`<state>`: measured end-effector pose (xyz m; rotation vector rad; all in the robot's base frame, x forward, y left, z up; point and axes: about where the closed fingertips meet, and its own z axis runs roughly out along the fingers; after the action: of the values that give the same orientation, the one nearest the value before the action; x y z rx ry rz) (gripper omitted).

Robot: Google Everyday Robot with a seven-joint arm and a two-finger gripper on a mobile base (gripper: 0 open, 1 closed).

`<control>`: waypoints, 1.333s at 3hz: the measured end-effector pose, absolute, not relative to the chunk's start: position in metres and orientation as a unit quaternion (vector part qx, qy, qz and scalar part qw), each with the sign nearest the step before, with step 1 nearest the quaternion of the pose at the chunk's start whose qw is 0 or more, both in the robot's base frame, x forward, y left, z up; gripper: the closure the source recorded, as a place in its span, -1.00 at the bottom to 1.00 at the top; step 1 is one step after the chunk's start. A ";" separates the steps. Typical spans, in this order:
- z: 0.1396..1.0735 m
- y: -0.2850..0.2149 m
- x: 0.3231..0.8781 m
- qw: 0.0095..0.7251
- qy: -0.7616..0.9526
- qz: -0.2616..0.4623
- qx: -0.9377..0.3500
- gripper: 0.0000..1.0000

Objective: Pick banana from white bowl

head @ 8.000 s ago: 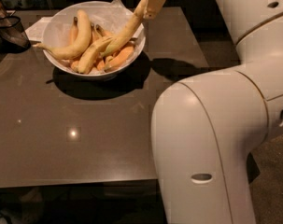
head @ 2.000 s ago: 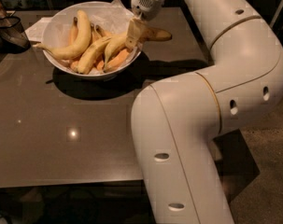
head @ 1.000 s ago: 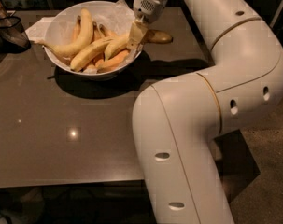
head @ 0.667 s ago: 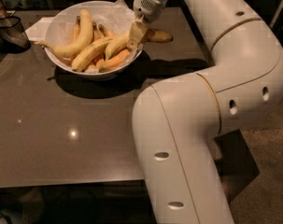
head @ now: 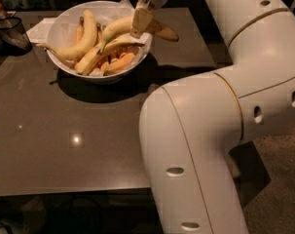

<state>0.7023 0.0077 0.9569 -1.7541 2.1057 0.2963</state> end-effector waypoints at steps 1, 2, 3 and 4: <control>0.966 0.016 0.702 0.209 0.734 0.104 -0.638 1.00; 0.969 0.018 0.705 0.216 0.733 0.099 -0.638 1.00; 0.982 0.018 0.694 0.223 0.736 0.103 -0.630 1.00; 0.999 0.023 0.659 0.219 0.741 0.127 -0.622 1.00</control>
Offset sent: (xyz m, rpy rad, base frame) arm -0.0070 0.0036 0.0093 0.0054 -0.0170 0.0391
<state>0.6587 0.0234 0.9988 -1.7209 2.0509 0.3504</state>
